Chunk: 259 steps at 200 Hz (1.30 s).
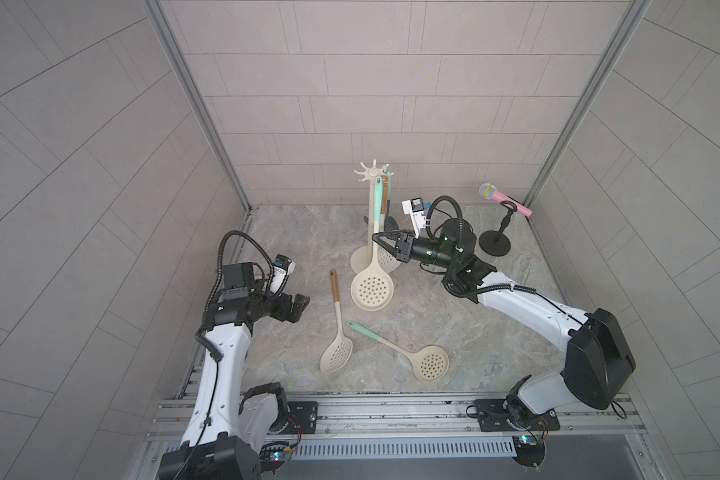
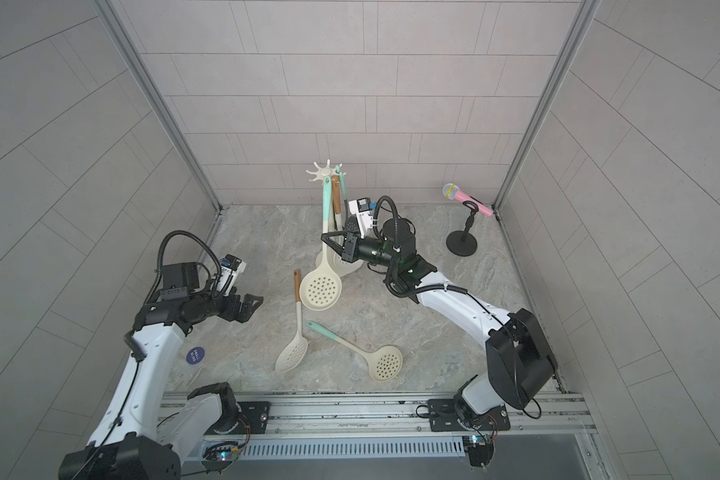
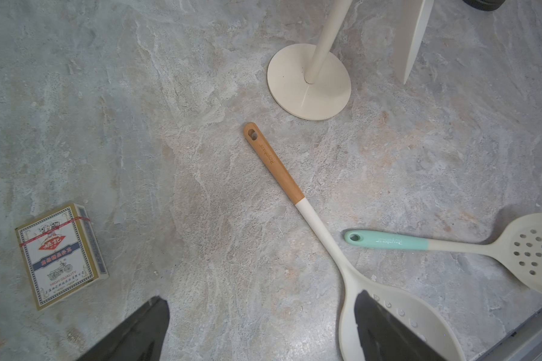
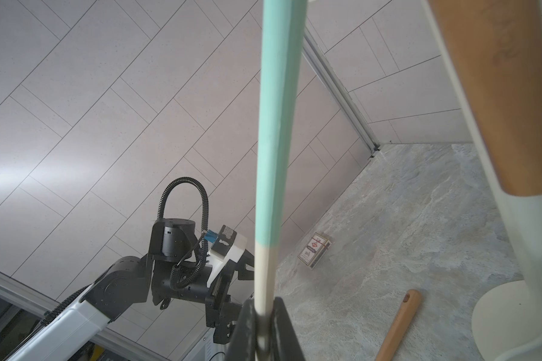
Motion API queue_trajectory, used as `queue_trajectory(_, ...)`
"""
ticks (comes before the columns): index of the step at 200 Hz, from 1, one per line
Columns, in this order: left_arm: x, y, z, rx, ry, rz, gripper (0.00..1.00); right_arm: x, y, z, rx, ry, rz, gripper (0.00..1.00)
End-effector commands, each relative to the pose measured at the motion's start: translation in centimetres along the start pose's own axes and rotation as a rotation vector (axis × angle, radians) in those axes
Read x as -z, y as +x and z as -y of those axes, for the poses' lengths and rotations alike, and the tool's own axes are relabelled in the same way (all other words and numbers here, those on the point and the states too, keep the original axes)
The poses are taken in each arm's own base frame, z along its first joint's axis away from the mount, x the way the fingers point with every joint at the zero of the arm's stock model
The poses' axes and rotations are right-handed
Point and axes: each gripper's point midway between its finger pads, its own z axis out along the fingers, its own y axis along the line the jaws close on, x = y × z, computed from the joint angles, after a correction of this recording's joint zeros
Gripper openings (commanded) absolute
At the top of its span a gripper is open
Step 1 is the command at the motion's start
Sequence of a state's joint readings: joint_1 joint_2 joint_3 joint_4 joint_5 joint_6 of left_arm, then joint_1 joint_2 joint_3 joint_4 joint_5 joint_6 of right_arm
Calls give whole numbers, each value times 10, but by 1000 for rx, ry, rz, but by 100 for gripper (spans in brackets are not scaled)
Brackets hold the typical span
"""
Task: Hang the skimmer on the kitchen utensil rack
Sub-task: Hang the skimmer on the rack.
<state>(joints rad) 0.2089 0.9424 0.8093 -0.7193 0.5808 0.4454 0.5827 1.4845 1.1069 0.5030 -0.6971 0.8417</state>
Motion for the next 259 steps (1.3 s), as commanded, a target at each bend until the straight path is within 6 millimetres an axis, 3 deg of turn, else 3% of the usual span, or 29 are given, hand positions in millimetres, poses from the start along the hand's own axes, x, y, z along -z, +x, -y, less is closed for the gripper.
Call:
queue_trajectory(1, 5, -5, 2, -29, -3, 9, 99, 3, -10, -24, 35, -63, 20, 0)
queue_trajectory(105, 5, -5, 2, -31, -4, 10, 99, -2, -5, -21, 20, -77, 2, 0)
queue_trajectory(198, 4, -4, 0, -31, -13, 5, 100, -11, 3, 7, -77, -74, 2, 0)
queue_trajectory(242, 4, -4, 3, -35, -3, 3, 100, -5, -2, 48, -177, -10, 62, 0)
queue_trajectory(259, 3, -4, 4, -35, 5, 0, 100, -7, 8, 67, -201, 38, 45, 0)
